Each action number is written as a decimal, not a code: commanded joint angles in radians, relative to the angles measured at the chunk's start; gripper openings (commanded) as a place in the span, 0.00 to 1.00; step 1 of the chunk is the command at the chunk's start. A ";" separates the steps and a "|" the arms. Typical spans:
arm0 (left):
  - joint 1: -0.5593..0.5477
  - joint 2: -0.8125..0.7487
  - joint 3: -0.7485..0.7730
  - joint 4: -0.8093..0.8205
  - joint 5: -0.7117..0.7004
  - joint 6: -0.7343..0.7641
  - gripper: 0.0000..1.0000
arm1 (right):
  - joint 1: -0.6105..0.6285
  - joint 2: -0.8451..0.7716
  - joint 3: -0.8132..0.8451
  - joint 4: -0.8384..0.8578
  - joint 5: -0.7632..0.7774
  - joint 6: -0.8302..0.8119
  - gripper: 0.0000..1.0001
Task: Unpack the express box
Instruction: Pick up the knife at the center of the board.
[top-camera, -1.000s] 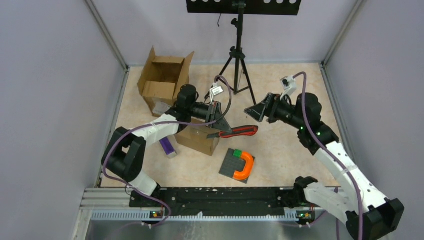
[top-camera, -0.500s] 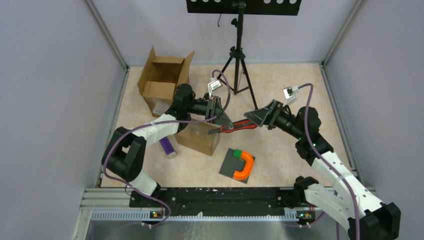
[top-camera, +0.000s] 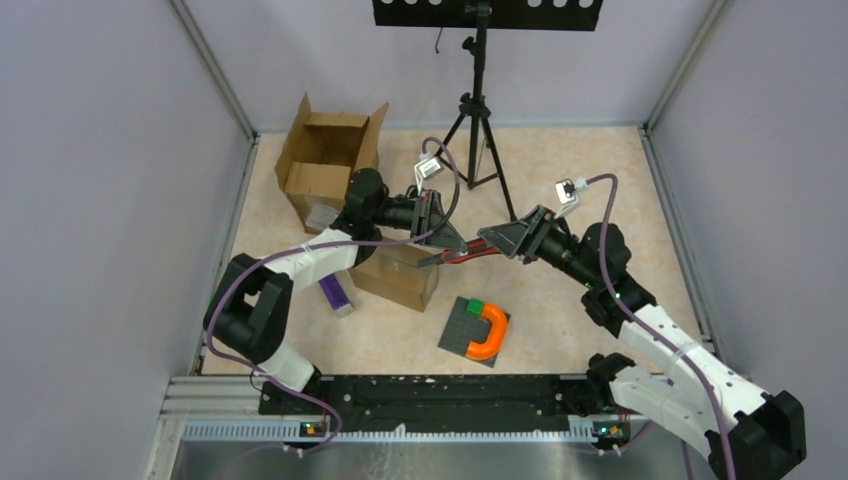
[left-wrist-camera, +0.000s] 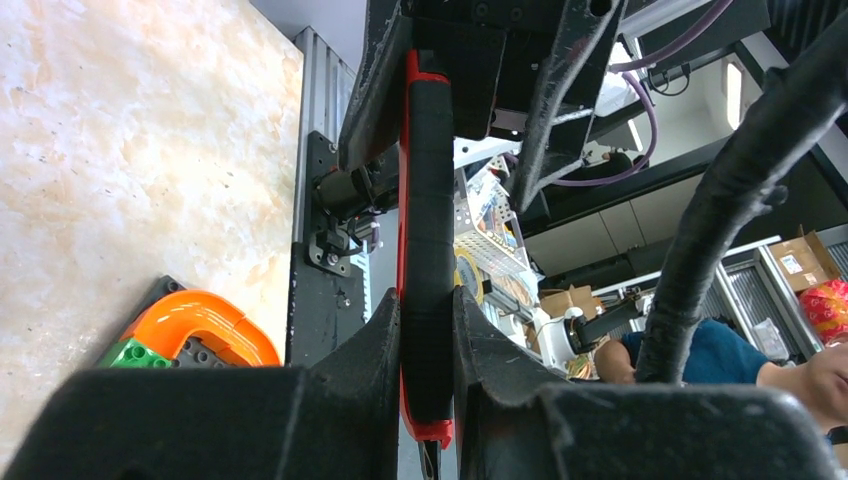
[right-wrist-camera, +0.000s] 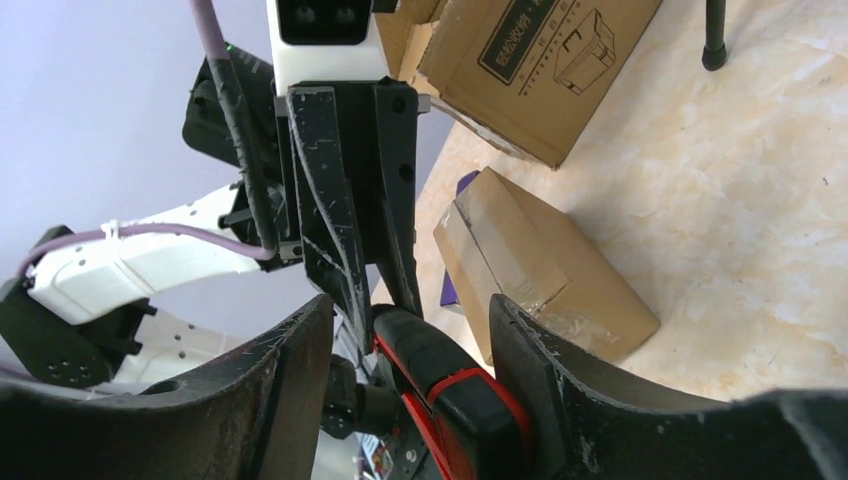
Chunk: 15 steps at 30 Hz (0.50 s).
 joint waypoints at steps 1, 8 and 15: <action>0.005 -0.031 -0.006 0.073 -0.014 -0.018 0.00 | 0.009 -0.016 -0.025 0.117 0.041 0.044 0.54; 0.004 -0.039 -0.015 0.105 -0.046 -0.056 0.00 | 0.009 -0.021 -0.059 0.170 0.033 0.078 0.50; 0.003 -0.036 -0.044 0.188 -0.076 -0.124 0.00 | 0.010 -0.011 -0.066 0.199 0.023 0.096 0.46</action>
